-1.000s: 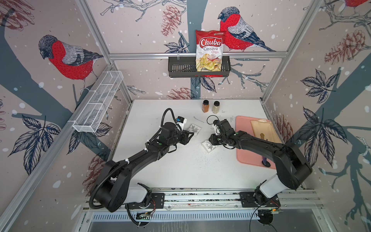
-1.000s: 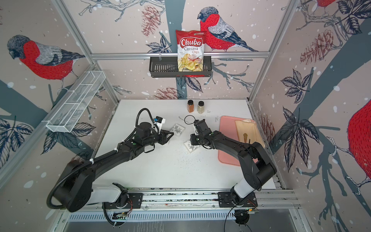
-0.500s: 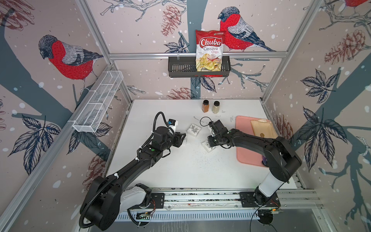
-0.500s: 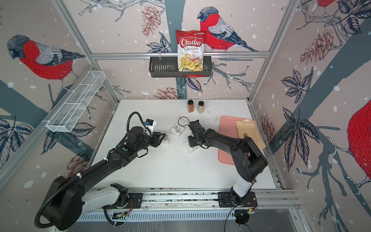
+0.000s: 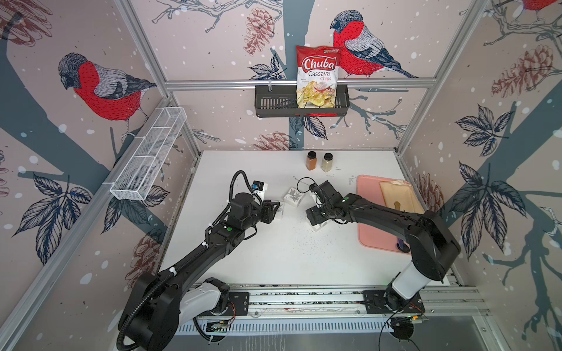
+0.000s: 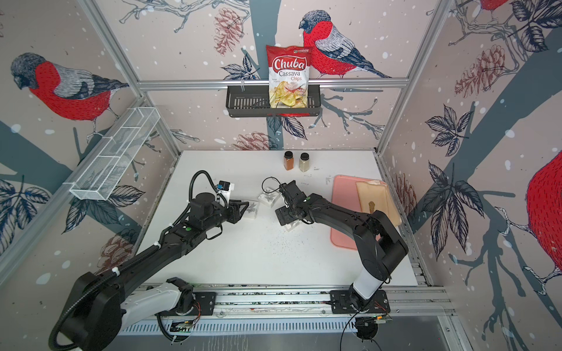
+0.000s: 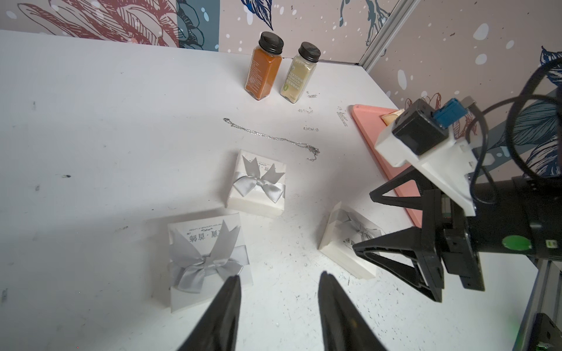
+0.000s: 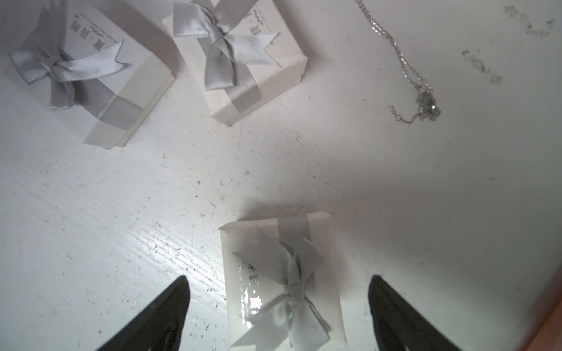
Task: Take the necklace out of the lift-off lid jewelry box
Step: Move the jewelry box to the center of the board.
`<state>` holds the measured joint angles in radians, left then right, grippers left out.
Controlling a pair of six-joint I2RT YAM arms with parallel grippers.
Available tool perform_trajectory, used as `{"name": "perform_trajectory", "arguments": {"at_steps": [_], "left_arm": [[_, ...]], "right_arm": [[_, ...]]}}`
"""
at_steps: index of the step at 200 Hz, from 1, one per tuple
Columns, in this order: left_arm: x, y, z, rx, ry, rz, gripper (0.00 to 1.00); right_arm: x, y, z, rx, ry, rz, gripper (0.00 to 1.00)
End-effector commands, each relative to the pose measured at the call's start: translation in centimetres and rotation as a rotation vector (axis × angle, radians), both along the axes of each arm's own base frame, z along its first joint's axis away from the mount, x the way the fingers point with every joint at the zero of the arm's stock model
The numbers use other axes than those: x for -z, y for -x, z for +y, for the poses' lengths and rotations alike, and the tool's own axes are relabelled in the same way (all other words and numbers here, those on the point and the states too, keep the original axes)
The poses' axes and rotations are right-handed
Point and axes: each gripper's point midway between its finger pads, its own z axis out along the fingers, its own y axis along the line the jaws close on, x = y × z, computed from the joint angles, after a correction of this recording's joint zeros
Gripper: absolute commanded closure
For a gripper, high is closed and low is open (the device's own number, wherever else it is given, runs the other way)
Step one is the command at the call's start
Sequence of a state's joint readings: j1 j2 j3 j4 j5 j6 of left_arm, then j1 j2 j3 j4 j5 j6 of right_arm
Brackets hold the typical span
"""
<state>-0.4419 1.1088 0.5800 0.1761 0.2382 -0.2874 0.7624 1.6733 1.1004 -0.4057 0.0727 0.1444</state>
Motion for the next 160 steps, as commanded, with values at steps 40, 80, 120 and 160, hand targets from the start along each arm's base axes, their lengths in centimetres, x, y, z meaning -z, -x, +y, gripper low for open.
{"name": "perform_trajectory", "arguments": {"at_steps": [40,80,120,160], "left_arm": [[-0.8,0.1,0.6,-0.018,-0.004,-0.039,0.54],[-0.7,-0.1,0.7,-0.022,-0.006,-0.039,0.53],[-0.6,-0.3,0.7,-0.024,-0.008,-0.039,0.53],[-0.3,-0.7,0.5,-0.015,-0.008,-0.032,0.53]], "right_arm": [[3.3,0.4,0.1,-0.082,0.119,0.083,0.06],[4.7,0.7,-0.5,-0.066,0.154,0.116,0.09],[5.2,-0.6,-3.6,0.069,0.142,0.136,0.17],[4.9,-1.9,-7.2,0.185,0.141,0.134,0.2]]}}
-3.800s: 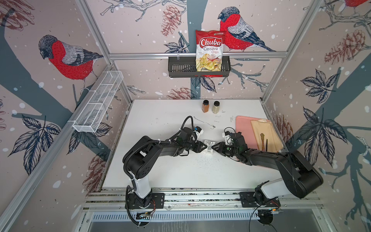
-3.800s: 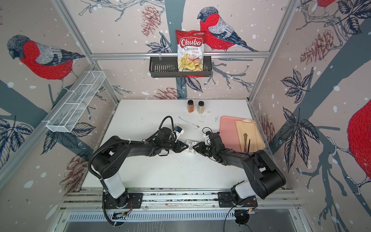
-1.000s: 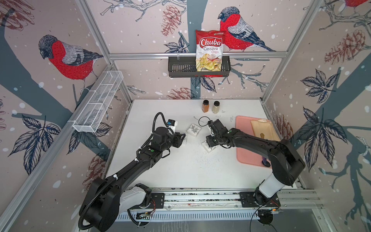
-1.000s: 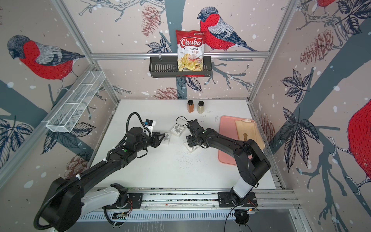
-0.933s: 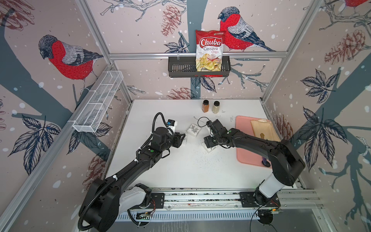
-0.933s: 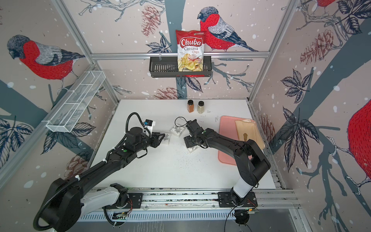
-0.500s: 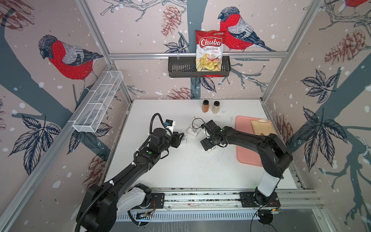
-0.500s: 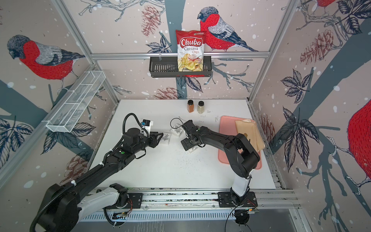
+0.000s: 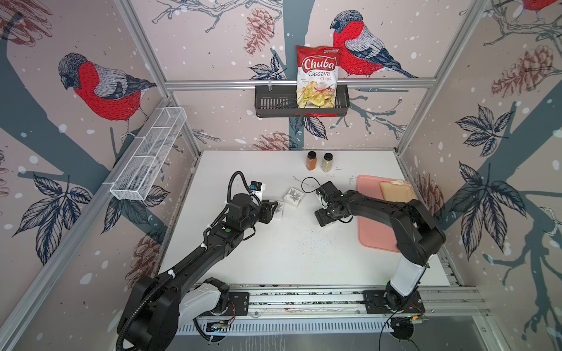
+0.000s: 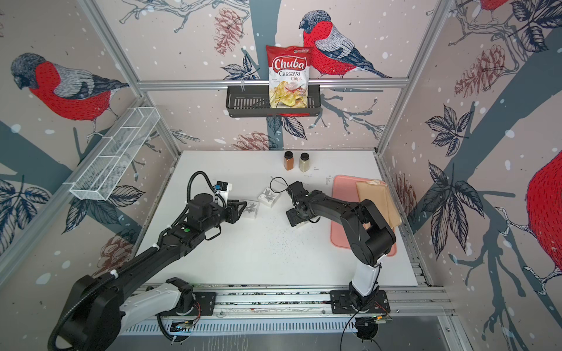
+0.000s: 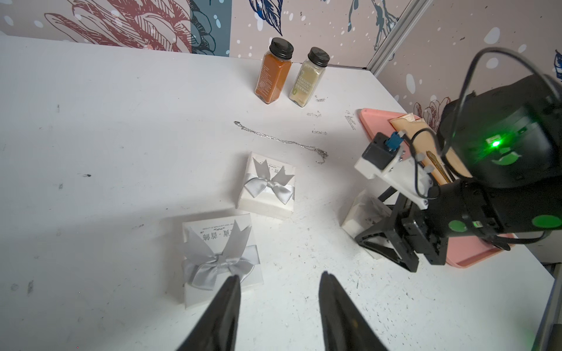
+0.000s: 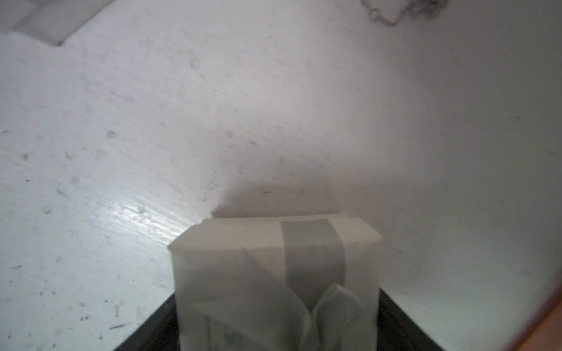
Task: Take the necklace out of the lift-off lid jewelry box
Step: Move the jewelry box to the center of the board, then pick up the jewelry box from the center of the board.
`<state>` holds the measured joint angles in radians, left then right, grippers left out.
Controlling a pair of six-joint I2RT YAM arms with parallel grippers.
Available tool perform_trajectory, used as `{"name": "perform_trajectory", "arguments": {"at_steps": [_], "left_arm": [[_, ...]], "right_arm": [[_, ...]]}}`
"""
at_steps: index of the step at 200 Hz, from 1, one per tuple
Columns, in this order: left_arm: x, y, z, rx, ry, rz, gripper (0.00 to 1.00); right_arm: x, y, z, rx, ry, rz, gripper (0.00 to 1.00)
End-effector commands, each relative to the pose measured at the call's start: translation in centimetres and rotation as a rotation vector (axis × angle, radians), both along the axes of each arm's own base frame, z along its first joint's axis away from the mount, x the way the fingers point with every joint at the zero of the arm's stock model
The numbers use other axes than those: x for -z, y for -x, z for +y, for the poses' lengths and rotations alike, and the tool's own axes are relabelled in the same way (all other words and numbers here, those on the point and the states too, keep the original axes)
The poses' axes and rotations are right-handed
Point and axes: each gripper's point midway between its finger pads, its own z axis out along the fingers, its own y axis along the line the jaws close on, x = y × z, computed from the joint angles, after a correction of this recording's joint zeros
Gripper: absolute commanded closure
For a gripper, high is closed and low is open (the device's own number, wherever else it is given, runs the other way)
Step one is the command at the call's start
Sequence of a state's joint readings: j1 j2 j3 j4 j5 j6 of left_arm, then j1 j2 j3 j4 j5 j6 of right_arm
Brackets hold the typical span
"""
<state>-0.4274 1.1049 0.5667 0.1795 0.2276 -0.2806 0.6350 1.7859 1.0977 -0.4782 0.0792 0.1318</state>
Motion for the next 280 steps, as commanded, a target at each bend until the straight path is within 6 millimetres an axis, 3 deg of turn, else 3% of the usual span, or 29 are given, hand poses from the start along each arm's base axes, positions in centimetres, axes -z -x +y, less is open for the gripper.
{"name": "perform_trajectory", "arguments": {"at_steps": [1,31,67,91,130,186,280], "left_arm": [[-0.7,-0.5,-0.2,0.007,0.002,-0.032,0.53],[-0.5,-0.6,-0.2,0.007,0.001,-0.029,0.53],[-0.6,-0.6,0.1,-0.006,0.005,-0.033,0.53],[-0.4,-0.9,0.7,-0.031,0.022,-0.033,0.53],[0.6,-1.6,2.2,-0.085,0.048,-0.013,0.46],[0.7,-1.3,4.7,-0.182,0.037,-0.032,0.19],[0.7,-0.8,5.5,-0.211,0.024,-0.045,0.17]], "right_arm": [[-0.1,-0.6,-1.7,0.067,0.017,-0.007,0.2],[-0.6,-1.5,-3.3,0.11,0.05,-0.034,0.13],[-3.5,-2.6,-1.8,0.013,0.054,-0.119,0.05],[-5.8,-3.8,1.8,-0.125,0.005,-0.173,0.05],[-7.0,-6.8,8.2,-0.304,-0.097,-0.212,0.05],[-5.7,-8.4,13.0,-0.522,-0.059,-0.165,0.02],[-2.3,-8.8,14.6,-0.589,-0.02,-0.096,0.04]]}}
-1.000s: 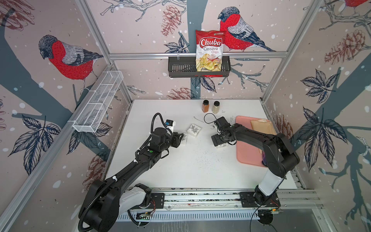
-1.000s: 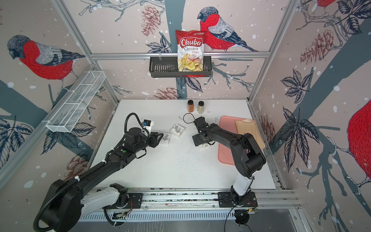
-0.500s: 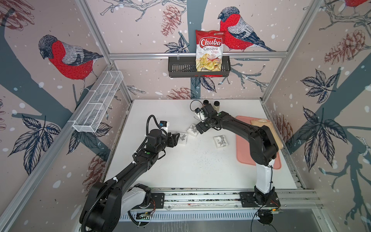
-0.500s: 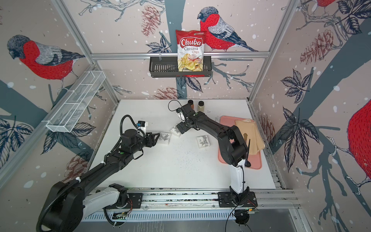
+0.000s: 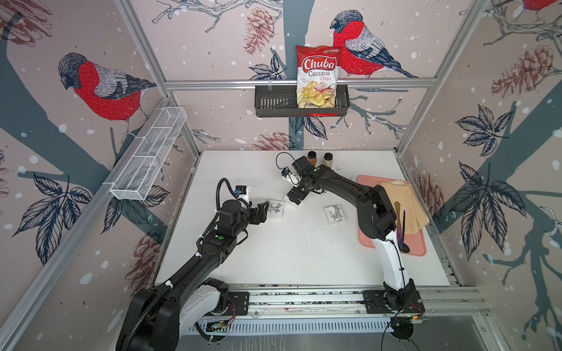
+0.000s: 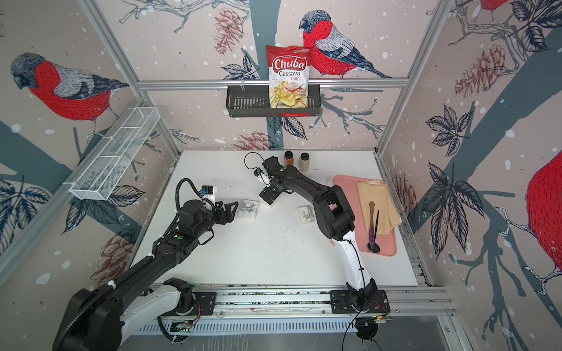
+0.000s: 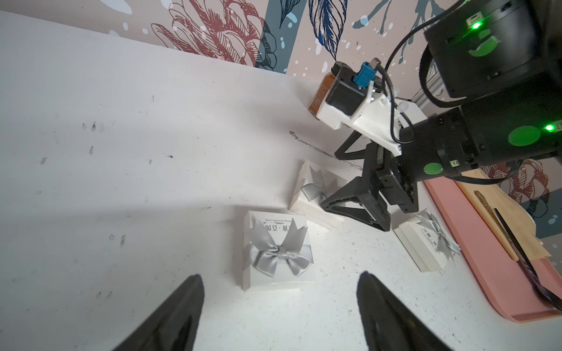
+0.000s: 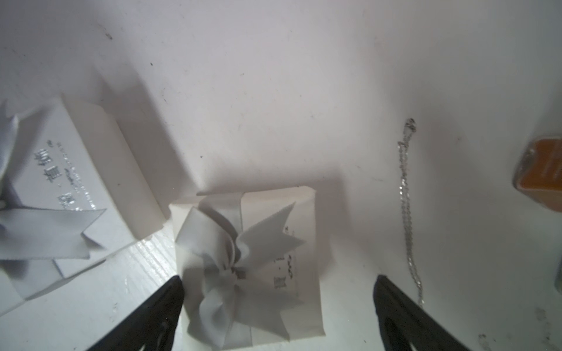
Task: Take the necklace out of the lift-off lid jewelry box
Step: Pick up the jewelry box from the center of the board.
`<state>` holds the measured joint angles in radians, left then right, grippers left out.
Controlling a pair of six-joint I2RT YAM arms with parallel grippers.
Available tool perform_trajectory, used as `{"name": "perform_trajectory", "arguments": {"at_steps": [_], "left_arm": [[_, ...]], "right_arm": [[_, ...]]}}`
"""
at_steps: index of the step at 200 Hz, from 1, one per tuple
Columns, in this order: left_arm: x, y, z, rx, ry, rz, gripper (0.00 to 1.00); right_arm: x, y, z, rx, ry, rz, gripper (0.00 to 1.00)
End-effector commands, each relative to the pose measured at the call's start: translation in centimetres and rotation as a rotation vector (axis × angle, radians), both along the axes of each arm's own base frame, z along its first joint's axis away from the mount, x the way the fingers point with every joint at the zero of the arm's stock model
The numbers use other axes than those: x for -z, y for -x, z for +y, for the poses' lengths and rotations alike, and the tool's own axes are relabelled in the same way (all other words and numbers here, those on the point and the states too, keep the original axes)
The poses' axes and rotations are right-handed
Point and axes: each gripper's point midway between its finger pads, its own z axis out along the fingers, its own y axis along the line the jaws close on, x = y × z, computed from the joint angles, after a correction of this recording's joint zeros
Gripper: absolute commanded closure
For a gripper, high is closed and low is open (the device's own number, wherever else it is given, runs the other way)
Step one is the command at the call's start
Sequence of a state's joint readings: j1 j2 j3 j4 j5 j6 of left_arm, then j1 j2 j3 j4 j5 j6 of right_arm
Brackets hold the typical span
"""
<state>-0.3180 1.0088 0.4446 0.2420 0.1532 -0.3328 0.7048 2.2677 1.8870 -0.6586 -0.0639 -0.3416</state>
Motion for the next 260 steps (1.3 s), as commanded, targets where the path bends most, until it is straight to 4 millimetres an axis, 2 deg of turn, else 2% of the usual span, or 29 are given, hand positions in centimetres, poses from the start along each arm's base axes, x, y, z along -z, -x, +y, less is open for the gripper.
{"name": "perform_trajectory", "arguments": {"at_steps": [1,51,103,157,189,219,245,260], "left_arm": [[-0.4,-0.3,0.2,-0.012,-0.002,-0.026,0.17],[-0.3,-0.3,0.1,-0.005,-0.003,-0.022,0.17],[-0.2,-0.4,0.0,0.0,-0.007,-0.021,0.17],[0.0,-0.4,0.0,-0.001,-0.01,-0.017,0.17],[0.5,-0.5,-0.5,0.028,-0.005,-0.002,0.17],[0.4,-0.4,-2.4,0.124,0.035,0.013,0.17],[-0.5,-0.1,-4.0,0.217,0.084,-0.008,0.17],[-1.7,0.7,-5.4,0.314,0.128,-0.042,0.16]], "right_arm": [[0.7,0.6,0.0,-0.026,0.026,0.023,0.05],[1.8,1.1,0.2,-0.034,0.031,0.058,0.07],[2.1,1.0,0.6,-0.018,0.01,0.096,0.15],[1.7,0.6,0.1,0.024,-0.012,0.124,0.22],[0.2,0.9,0.1,0.032,-0.068,0.136,0.25],[-1.5,1.5,-0.3,0.032,-0.143,0.163,0.28],[-4.4,2.6,-0.6,0.011,-0.289,0.198,0.28],[-7.2,3.7,-0.6,-0.03,-0.413,0.22,0.28]]}}
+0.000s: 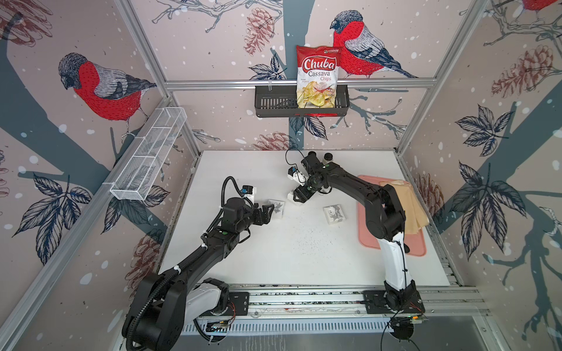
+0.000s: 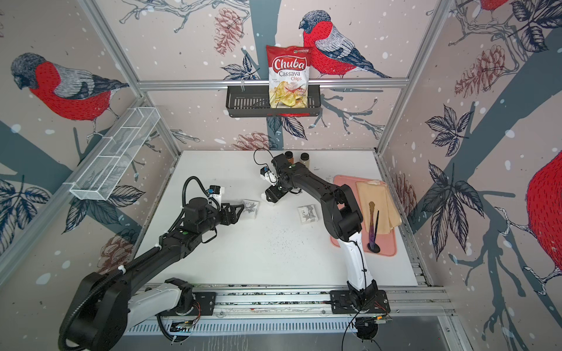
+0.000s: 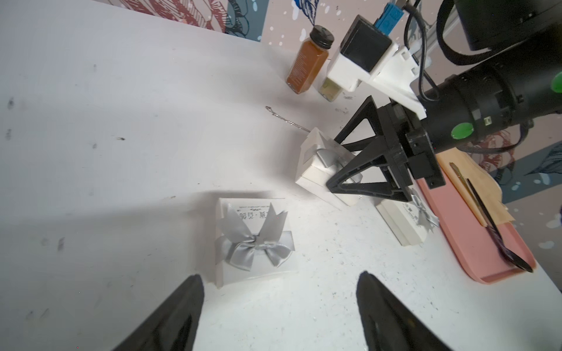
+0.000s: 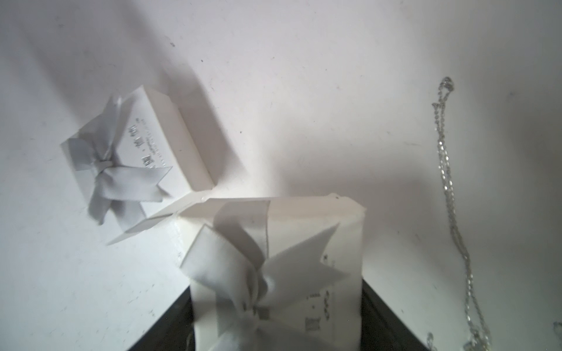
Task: Take the necklace out of the lift-off lid jewelry box
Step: Pick up the jewelry box from the center of the board.
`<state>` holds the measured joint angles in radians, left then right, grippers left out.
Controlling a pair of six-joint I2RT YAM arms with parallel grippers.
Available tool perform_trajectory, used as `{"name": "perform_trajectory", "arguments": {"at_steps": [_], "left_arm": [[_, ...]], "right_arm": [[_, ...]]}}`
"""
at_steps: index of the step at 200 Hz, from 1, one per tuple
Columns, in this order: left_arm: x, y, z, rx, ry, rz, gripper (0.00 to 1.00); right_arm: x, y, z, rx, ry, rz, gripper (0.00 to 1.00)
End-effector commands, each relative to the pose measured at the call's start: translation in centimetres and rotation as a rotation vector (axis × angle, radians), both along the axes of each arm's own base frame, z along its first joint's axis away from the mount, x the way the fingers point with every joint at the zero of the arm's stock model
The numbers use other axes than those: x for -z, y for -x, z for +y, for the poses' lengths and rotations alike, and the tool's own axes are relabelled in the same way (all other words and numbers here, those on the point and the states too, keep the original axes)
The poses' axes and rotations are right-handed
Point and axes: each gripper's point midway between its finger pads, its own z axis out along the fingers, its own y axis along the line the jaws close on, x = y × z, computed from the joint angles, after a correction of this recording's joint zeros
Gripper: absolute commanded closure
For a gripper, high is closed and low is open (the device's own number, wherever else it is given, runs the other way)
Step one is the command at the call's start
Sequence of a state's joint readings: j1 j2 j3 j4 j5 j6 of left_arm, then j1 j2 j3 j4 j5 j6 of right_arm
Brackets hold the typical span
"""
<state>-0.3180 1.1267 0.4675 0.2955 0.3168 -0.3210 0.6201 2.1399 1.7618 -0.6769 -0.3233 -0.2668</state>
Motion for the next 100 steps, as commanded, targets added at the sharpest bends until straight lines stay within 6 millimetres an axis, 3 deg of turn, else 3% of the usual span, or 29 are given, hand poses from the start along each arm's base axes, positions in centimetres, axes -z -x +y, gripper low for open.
{"name": "perform_trajectory", "arguments": {"at_steps": [1,39,100], "left_arm": [[-3.2,0.7,-2.7,0.164,0.1,-0.097,0.16],[-7.5,2.9,-4.8,0.341,0.221,-0.242,0.14],[-12.6,3.4,-6.3,0.468,0.336,-0.382,0.13]], "right_arm": [[-4.8,1.4,1.5,-0.054,-0.237,0.026,0.28],[-12.9,4.1,0.0,-0.125,-0.542,0.018,0.29],[-20.3,9.5,-1.1,-0.272,-0.774,0.012,0.29]]}}
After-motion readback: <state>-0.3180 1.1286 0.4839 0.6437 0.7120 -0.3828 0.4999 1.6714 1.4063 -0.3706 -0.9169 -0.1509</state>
